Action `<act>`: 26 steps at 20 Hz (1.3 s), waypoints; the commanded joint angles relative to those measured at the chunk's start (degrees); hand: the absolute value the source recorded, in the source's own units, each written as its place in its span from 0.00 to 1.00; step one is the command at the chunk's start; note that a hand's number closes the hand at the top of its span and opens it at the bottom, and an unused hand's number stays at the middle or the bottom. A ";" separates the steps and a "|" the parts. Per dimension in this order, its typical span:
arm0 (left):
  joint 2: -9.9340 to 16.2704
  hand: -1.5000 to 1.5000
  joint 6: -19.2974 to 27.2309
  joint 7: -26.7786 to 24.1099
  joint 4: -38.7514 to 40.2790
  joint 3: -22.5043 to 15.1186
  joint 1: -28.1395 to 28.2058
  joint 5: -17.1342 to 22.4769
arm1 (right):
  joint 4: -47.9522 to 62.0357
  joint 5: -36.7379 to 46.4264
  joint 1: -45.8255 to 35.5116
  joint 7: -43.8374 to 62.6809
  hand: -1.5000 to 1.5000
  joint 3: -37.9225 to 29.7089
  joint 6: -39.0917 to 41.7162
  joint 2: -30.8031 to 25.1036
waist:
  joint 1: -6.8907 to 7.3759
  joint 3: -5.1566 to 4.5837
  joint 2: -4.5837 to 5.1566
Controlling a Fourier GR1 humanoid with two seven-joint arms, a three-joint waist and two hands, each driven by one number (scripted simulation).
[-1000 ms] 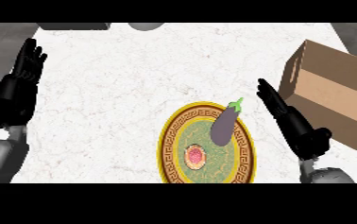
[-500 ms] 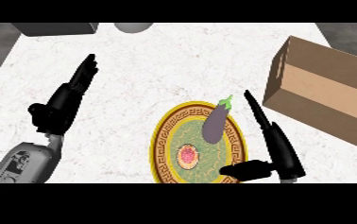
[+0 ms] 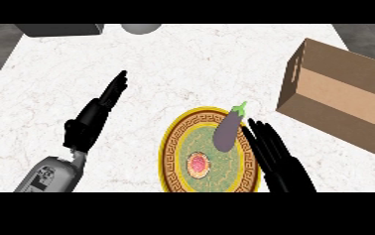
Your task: Pick the cupcake from the plate and place it in the cardboard box
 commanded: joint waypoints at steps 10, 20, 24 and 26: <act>-1.73 0.50 -2.01 0.06 0.49 -0.45 -2.11 -1.77 | -27.65 11.42 0.35 36.47 0.00 17.61 42.00 11.69 | 3.02 0.16 1.22; -4.34 0.50 -3.21 0.36 0.89 1.30 -1.94 -3.81 | -14.52 12.59 -3.72 43.69 0.00 21.59 39.14 24.63 | 3.06 0.31 1.15; -5.80 0.50 -2.41 2.17 0.01 -0.15 -1.72 -5.58 | -13.76 7.66 -7.14 45.76 0.00 17.45 43.21 24.61 | 3.26 0.29 1.28; -4.68 0.50 -2.87 3.62 -2.96 0.68 -1.01 -4.67 | -8.97 5.82 -7.76 42.46 0.00 13.40 39.22 23.47 | 3.86 0.33 1.35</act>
